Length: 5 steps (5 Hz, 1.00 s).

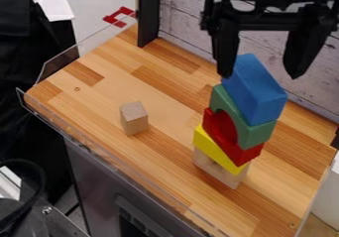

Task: Remove the blue block from the tower and put it in the table

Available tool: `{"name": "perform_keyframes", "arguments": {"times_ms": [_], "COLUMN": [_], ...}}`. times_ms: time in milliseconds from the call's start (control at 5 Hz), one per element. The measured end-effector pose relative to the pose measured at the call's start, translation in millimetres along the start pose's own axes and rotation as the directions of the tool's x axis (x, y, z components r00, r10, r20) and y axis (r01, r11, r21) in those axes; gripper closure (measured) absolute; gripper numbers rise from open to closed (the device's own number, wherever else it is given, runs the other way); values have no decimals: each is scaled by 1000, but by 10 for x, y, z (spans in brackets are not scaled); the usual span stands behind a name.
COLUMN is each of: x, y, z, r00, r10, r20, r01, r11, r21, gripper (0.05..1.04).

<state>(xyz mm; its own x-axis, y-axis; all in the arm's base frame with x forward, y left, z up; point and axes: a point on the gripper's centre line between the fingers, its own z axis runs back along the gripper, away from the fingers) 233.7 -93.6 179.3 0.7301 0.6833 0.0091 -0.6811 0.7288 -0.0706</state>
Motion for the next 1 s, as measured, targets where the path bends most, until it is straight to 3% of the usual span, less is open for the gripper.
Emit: {"name": "perform_keyframes", "arguments": {"times_ms": [200,600,800,1000], "x": [4,-27,-46,-44], "y": [-24,-44,22,45], "z": [-70,-207,-326,-348], "r00": [999,997,993,990], "r10": [49,71,100,119], "r20": [-6,-39,-55,-70], "r01": [-49,-72,-101,-121], "r11": [998,997,995,992], "r21": [-28,-23,-10,-20], "gripper": [84,123,395,518]}}
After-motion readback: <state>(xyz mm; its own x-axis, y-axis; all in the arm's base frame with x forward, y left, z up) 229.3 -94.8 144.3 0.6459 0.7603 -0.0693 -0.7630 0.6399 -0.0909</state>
